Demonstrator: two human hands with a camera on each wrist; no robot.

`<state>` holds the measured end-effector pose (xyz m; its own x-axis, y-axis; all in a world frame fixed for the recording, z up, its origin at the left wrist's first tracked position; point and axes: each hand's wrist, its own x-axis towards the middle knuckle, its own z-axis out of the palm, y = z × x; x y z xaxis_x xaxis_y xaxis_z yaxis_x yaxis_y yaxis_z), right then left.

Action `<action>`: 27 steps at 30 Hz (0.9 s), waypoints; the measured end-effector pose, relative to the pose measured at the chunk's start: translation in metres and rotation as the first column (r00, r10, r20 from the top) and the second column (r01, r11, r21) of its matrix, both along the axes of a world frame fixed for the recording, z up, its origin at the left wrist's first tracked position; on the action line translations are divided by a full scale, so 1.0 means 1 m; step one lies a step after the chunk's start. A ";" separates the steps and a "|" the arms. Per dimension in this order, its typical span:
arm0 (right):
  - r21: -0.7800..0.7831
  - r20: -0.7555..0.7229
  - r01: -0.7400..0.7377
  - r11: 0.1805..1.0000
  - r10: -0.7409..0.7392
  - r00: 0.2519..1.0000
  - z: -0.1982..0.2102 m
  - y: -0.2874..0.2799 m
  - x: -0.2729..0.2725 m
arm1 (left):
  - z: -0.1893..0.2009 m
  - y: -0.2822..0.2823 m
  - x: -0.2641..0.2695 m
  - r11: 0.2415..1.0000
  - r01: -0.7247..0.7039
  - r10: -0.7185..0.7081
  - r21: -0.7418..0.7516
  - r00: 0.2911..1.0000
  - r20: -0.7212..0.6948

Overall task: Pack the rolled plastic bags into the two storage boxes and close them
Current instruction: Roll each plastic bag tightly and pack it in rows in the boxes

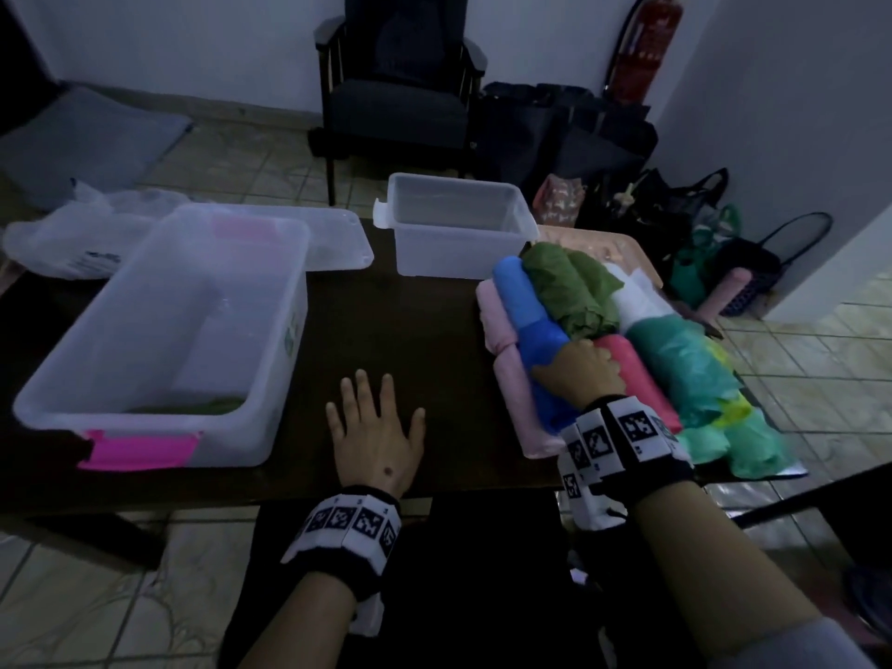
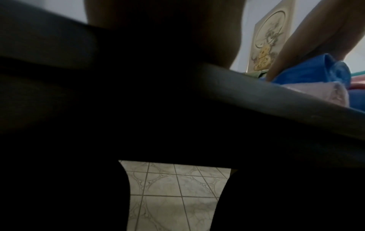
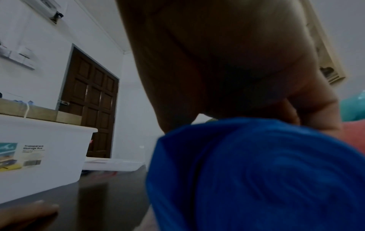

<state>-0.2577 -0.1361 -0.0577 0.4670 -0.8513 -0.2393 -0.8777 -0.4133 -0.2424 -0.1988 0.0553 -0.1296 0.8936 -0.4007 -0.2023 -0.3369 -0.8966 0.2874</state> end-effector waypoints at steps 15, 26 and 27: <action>0.006 0.120 -0.269 0.963 0.267 0.956 0.032 0.020 0.001 | -0.003 0.004 0.002 0.999 0.021 -0.021 -0.028 1.000 0.015; -0.118 -0.103 -0.700 0.705 0.692 0.715 0.001 0.080 0.051 | 0.009 0.024 0.018 0.887 -0.089 0.006 -0.453 0.983 -0.181; -0.123 -0.136 -0.721 0.682 0.708 0.693 -0.004 0.083 0.052 | 0.012 0.029 0.020 0.850 -0.134 0.035 -0.510 0.979 -0.199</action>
<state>-0.2054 -0.0531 -0.0616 0.9361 -0.2936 -0.1938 -0.3114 -0.9478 -0.0681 -0.1788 0.0842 -0.1175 0.8982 -0.4158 -0.1428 -0.1667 -0.6227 0.7645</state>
